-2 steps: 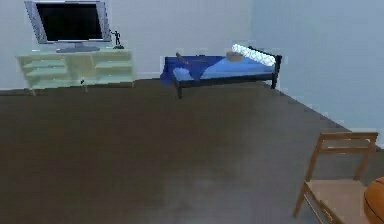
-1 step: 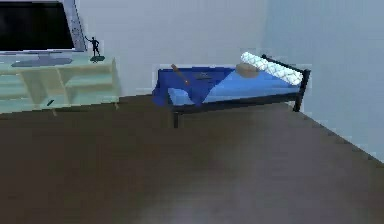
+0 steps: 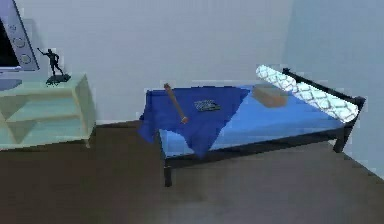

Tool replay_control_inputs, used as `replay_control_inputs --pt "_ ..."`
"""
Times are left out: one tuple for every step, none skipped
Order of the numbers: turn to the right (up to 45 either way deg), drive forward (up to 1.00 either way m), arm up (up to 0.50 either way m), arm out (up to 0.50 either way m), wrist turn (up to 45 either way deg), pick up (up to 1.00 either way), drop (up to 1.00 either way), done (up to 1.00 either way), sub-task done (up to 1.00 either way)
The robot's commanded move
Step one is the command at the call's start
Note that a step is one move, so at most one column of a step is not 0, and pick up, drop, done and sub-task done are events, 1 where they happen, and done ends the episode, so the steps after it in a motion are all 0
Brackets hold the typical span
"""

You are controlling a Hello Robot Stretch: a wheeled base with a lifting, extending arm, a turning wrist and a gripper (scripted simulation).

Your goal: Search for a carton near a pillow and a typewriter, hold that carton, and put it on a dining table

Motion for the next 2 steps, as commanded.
replay_control_inputs --pt "0.0 1.0 0.0 0.0 0.0 0.0 0.0 0.0 0.0" --pt "45.0 0.0 0.0 0.0 0.0 0.0 0.0 0.0 0.0"
